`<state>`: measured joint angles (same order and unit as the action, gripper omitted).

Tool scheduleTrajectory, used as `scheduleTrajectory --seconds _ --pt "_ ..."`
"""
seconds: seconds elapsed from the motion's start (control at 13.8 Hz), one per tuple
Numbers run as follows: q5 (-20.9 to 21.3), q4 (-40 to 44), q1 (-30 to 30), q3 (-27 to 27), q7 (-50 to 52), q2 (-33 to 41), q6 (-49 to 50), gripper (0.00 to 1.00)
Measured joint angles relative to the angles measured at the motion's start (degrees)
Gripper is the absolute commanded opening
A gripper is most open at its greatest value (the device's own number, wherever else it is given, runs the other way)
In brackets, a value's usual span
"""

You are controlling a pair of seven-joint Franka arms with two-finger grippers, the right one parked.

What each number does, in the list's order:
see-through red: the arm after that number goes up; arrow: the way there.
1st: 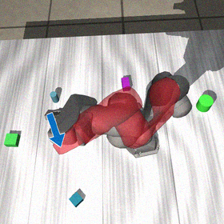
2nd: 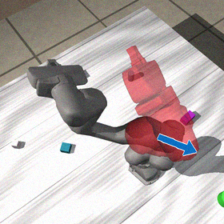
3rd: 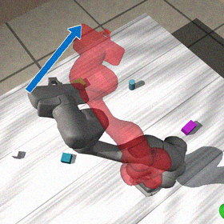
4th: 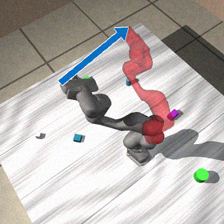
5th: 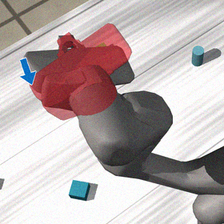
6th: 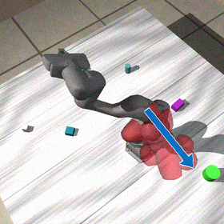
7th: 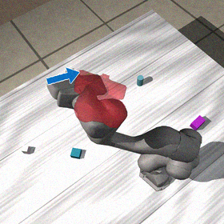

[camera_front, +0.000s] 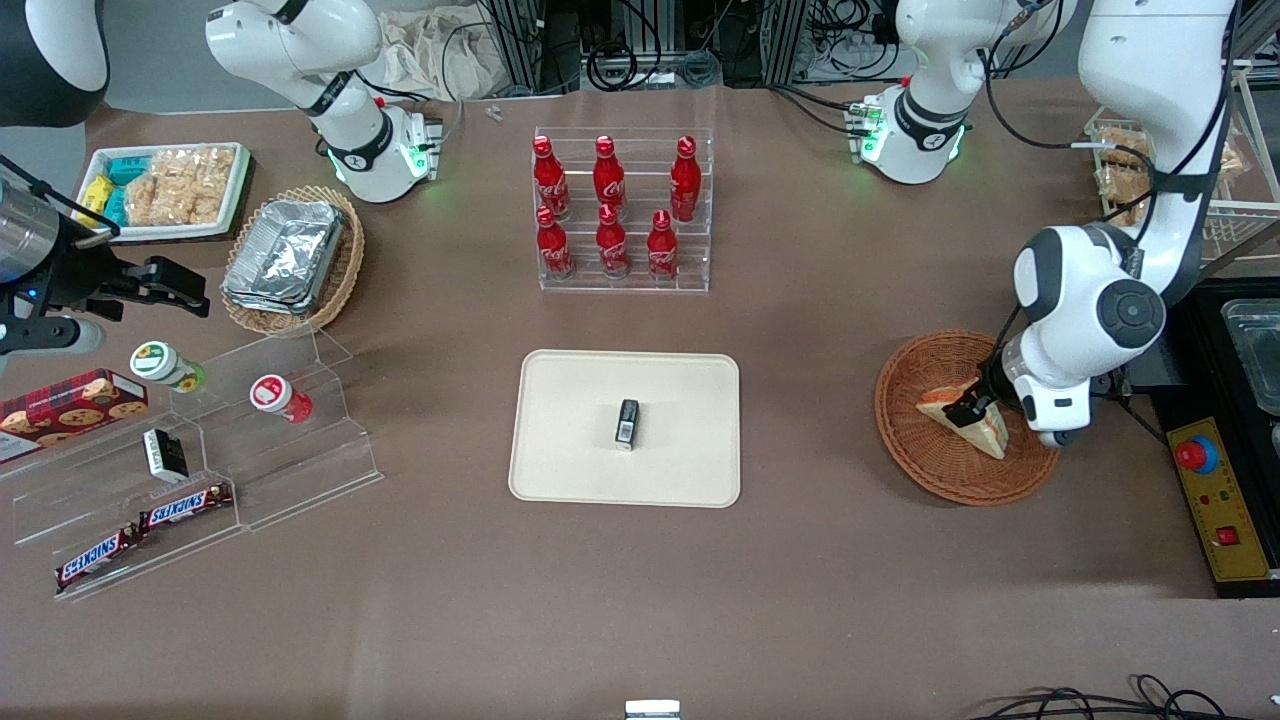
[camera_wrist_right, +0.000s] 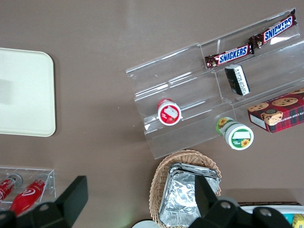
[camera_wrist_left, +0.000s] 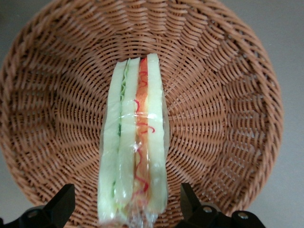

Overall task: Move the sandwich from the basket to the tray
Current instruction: 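Lift the sandwich up out of the basket with the left gripper, then carry the sandwich to the cream tray and lower it beside the black box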

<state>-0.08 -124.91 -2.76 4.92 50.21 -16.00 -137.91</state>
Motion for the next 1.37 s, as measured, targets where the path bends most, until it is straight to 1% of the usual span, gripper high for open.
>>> scheduleTrajectory --seconds 0.07,0.22,0.29,0.51,0.58,0.65,0.87,0.94,1.08,1.23,1.37 --pt "0.01 0.00 0.00 0.00 0.00 -0.77 -0.59 0.50" --pt "0.01 0.00 -0.01 -0.14 0.00 -1.59 -1.90 0.07" --pt "0.01 0.01 -0.02 -0.31 0.00 -1.75 -2.24 0.00" --pt "0.06 0.63 -0.06 -0.59 -0.02 -1.28 -2.83 0.00" --pt "0.09 1.25 -0.07 -0.61 -0.11 -0.26 -2.19 0.00" --pt "0.15 2.46 -0.07 -0.59 -0.51 1.53 0.62 0.00" --pt "0.07 10.29 0.43 0.20 -5.61 8.26 19.01 0.00" --pt "-0.05 13.63 0.90 1.29 -7.64 9.61 24.56 0.00" --pt "-1.01 19.19 1.93 4.94 -12.44 10.22 31.18 0.00" --pt "-1.69 20.87 2.46 10.30 -19.85 9.42 32.17 0.00" --pt "-1.72 21.73 3.21 16.19 -24.75 6.45 30.36 0.00"
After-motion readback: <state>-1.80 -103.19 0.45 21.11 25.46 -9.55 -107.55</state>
